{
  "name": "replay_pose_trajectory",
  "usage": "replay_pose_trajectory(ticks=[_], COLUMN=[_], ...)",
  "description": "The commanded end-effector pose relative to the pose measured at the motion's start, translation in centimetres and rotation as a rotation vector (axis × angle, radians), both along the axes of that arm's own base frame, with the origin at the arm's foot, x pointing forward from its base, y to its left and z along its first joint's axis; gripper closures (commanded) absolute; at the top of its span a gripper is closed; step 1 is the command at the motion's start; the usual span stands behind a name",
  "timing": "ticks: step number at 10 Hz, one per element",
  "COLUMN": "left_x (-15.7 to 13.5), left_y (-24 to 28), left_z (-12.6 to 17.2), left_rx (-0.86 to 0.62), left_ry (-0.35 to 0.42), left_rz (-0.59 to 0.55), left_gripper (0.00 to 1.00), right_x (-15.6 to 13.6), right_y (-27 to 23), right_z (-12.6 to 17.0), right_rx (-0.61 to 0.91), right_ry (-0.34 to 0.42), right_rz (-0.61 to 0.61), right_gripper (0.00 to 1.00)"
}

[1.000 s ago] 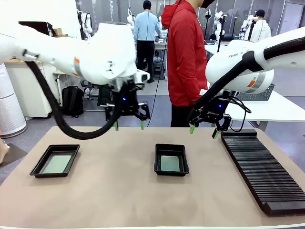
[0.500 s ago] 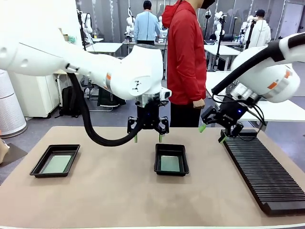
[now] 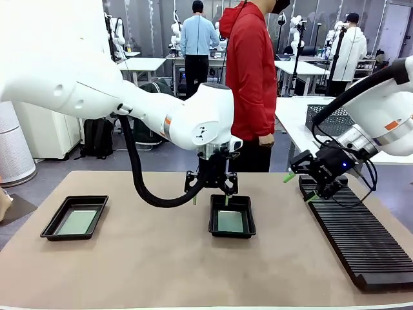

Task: Inspect and transfer BCBs to ESD trays.
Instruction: Pick up the ESD tray and place it on the left side of the table.

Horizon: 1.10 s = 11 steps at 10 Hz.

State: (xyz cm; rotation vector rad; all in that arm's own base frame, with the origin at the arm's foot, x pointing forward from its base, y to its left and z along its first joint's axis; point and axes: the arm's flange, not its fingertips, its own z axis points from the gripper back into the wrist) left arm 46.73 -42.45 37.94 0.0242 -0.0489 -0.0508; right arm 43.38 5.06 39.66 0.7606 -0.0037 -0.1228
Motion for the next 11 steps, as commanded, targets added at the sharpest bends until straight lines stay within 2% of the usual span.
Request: replay_pose_trajectory(ticks=[1, 3, 4, 6, 11], left_x=[0.9, 1.5, 1.9, 2.7, 4.1], left_y=[-0.4, 0.1, 0.1, 0.2, 0.1], left_z=[-0.6, -1.8, -2.6, -3.9, -6.8], left_rx=[0.028, 0.013, 0.007, -0.026, -0.065], left_ry=[-0.028, -0.027, -0.048, -0.067, -0.032], left_rz=[-0.006, 0.006, 0.005, -0.016, -0.008], left_gripper=[0.0, 0.0, 0.0, 0.0, 0.0], right_x=[-1.1, -1.0, -0.6, -0.6, -0.6], right_y=[-1.4, -2.7, -1.6, -1.6, -1.6], right_z=[-1.2, -1.7, -1.0, -1.0, -1.0], right_rx=[0.093, 0.139, 0.057, 0.057, 0.057], right_ry=[-0.037, -0.055, -0.022, -0.022, -0.022], right_rz=[0.009, 0.037, 0.001, 0.001, 0.001], right_gripper=[0.0, 0.0, 0.0, 0.0, 0.0])
